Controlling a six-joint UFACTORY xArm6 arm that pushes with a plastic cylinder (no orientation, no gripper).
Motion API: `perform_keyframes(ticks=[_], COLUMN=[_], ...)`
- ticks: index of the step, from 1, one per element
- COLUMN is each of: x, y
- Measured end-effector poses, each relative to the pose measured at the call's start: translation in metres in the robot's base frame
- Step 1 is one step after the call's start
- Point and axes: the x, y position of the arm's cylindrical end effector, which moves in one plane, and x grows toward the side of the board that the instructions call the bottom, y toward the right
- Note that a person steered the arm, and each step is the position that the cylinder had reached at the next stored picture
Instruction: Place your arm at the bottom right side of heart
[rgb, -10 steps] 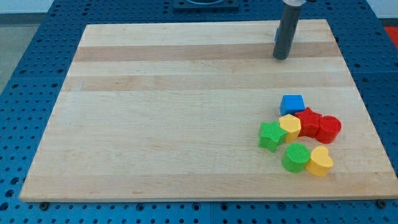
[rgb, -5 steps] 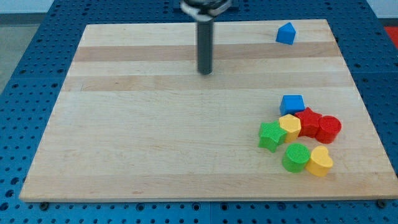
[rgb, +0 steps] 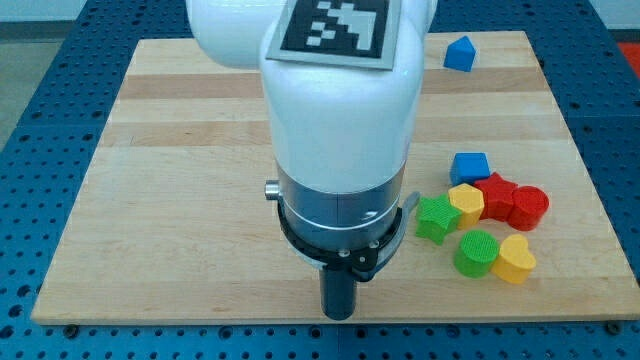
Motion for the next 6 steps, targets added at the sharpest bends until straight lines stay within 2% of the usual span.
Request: perform_keyframes(ticks=[2,3,5,6], x=[0.000,0.000,-0.001,-0.026], y=[0.030,0.071,0.215,0.237])
